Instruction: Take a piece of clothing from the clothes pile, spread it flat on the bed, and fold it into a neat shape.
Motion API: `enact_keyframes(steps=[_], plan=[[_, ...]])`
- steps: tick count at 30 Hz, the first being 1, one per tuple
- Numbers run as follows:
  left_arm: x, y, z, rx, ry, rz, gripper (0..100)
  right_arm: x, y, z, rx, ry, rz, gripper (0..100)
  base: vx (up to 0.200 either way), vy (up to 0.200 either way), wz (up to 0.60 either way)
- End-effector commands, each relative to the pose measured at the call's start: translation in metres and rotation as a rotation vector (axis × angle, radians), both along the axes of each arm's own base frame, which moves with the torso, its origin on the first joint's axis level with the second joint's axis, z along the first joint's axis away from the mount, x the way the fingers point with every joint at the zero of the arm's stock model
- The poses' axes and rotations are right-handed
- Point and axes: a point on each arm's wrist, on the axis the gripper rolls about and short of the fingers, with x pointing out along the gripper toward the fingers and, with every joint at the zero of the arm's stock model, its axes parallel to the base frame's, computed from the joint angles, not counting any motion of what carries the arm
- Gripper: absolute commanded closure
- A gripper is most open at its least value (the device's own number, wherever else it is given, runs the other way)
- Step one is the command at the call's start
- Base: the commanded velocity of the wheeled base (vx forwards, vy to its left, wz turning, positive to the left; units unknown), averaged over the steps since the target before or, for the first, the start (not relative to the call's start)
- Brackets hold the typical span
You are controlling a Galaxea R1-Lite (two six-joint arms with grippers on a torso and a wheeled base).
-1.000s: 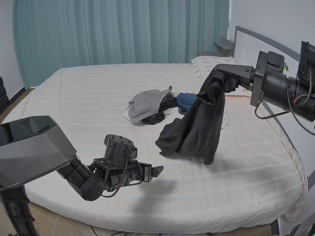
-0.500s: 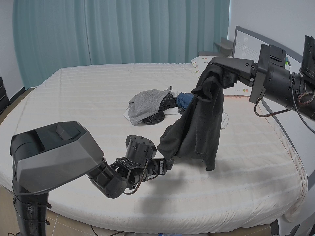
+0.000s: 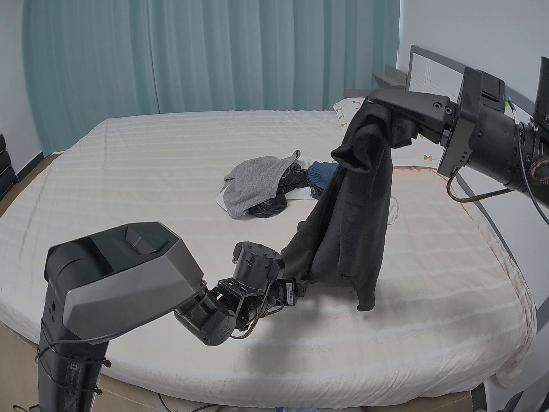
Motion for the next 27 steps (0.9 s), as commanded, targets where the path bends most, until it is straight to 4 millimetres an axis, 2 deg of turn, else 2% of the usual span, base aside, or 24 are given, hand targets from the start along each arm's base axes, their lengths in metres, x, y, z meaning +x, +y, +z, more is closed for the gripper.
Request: enact_keyframes(steps=[1,4,5,10,13,16,17,18,20,21,24,27], plan=[[0.01,-0.007,-0.008,-0.008,-0.012,0.026,0,-0.002,-0.002,0.001,0.006,-0.006,0.001,100,0.0,0.0,0.0],[0.017,-0.01,-0.015,-0.021,-0.013,0.044,0,-0.002,-0.003,0.002,0.008,-0.006,-0.004,100,0.0,0.0,0.0],[0.019,-0.011,-0.016,-0.024,-0.01,0.046,100,-0.002,-0.003,0.001,0.006,-0.003,-0.004,100,0.0,0.0,0.0],[0.023,-0.012,-0.016,-0.041,0.011,0.067,100,0.003,-0.007,-0.004,-0.003,0.009,-0.025,100,0.0,0.0,0.0],[0.019,-0.008,-0.017,-0.052,0.041,0.087,100,0.008,-0.011,-0.005,-0.006,0.015,-0.051,100,0.0,0.0,0.0],[0.009,0.005,0.0,-0.047,0.061,0.104,100,0.014,-0.018,-0.012,-0.021,0.036,-0.084,100,0.0,0.0,0.0],[0.009,0.005,0.0,-0.047,0.061,0.104,100,0.014,-0.018,-0.012,-0.021,0.036,-0.084,100,0.0,0.0,0.0],[0.0,0.015,0.012,-0.054,0.084,0.123,100,0.017,-0.022,-0.019,-0.035,0.058,-0.101,100,0.0,0.0,0.0],[-0.007,0.025,0.032,-0.106,0.093,0.151,100,0.02,-0.026,-0.027,-0.049,0.084,-0.114,100,0.0,0.0,0.0],[-0.01,0.035,0.054,-0.164,0.091,0.186,100,0.027,-0.027,-0.038,-0.069,0.114,-0.122,100,0.0,0.0,0.0],[-0.015,0.046,0.076,-0.172,0.104,0.208,100,0.035,-0.028,-0.051,-0.094,0.147,-0.137,100,0.0,0.0,0.0],[-0.025,0.06,0.12,-0.191,0.118,0.23,100,0.045,-0.026,-0.066,-0.121,0.195,-0.146,100,0.0,0.0,0.0]])
